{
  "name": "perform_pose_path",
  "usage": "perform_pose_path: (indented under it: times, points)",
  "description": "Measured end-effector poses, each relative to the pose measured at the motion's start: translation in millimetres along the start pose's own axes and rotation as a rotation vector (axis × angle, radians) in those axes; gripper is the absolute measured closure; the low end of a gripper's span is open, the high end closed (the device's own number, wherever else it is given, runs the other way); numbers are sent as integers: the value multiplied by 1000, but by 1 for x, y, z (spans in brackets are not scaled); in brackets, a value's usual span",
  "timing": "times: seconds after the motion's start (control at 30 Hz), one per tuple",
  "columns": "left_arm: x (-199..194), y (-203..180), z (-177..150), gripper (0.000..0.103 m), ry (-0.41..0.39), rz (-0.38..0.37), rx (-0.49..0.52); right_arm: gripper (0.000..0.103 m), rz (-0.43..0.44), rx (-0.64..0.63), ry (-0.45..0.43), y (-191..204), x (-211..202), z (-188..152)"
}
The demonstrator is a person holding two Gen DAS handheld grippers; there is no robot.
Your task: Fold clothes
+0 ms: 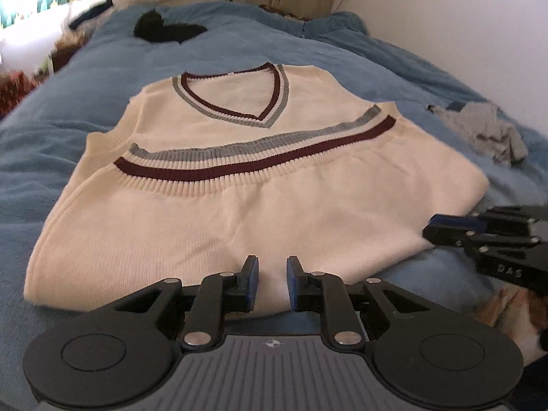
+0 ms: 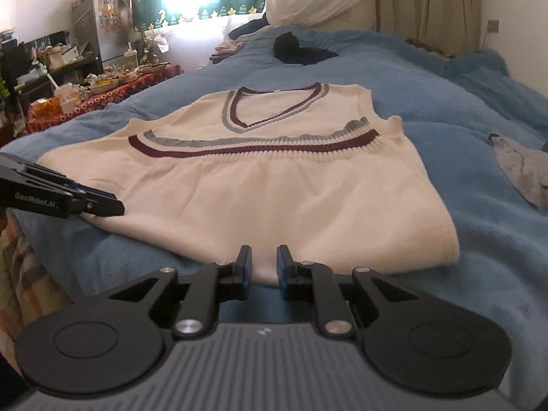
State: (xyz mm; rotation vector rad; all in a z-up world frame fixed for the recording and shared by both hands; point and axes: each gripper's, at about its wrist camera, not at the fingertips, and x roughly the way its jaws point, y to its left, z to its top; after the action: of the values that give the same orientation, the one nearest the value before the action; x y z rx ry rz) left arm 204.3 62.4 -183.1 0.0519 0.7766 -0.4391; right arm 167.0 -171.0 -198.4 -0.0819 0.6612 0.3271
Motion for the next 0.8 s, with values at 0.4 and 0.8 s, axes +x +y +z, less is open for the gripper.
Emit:
perform_pose_path:
  times: [0.4, 0.8]
  points:
    - [-18, -28, 13, 87, -145, -87, -83, 89, 80, 49, -142, 15, -18, 18]
    - [16, -53, -25, 94, -119, -49, -74, 94, -32, -2, -105, 48, 21, -15]
